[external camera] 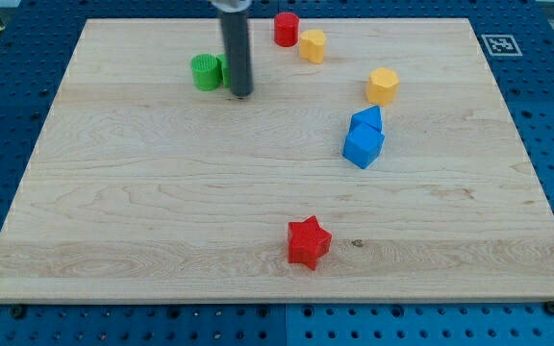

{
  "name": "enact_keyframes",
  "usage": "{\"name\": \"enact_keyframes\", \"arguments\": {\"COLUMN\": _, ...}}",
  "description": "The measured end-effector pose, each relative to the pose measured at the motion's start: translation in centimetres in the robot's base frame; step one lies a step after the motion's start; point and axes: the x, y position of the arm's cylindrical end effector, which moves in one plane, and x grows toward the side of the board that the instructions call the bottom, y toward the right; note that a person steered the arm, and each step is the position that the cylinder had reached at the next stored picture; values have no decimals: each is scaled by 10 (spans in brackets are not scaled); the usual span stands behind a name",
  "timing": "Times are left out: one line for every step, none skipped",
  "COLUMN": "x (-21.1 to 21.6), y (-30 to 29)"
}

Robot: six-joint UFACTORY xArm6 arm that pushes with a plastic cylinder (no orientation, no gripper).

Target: Push the green star right to the green circle

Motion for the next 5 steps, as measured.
{"name": "enact_keyframes", "arguments": {"x": -3, "y": 66}}
{"name": "enact_keyframes", "arguments": {"x": -3, "y": 76}}
{"name": "enact_keyframes", "arguments": {"x": -24, "y": 58}}
{"name": "enact_keyframes", "arguments": {"x": -51, "y": 32}}
{"name": "enact_keyframes", "arguments": {"x": -61, "y": 22}}
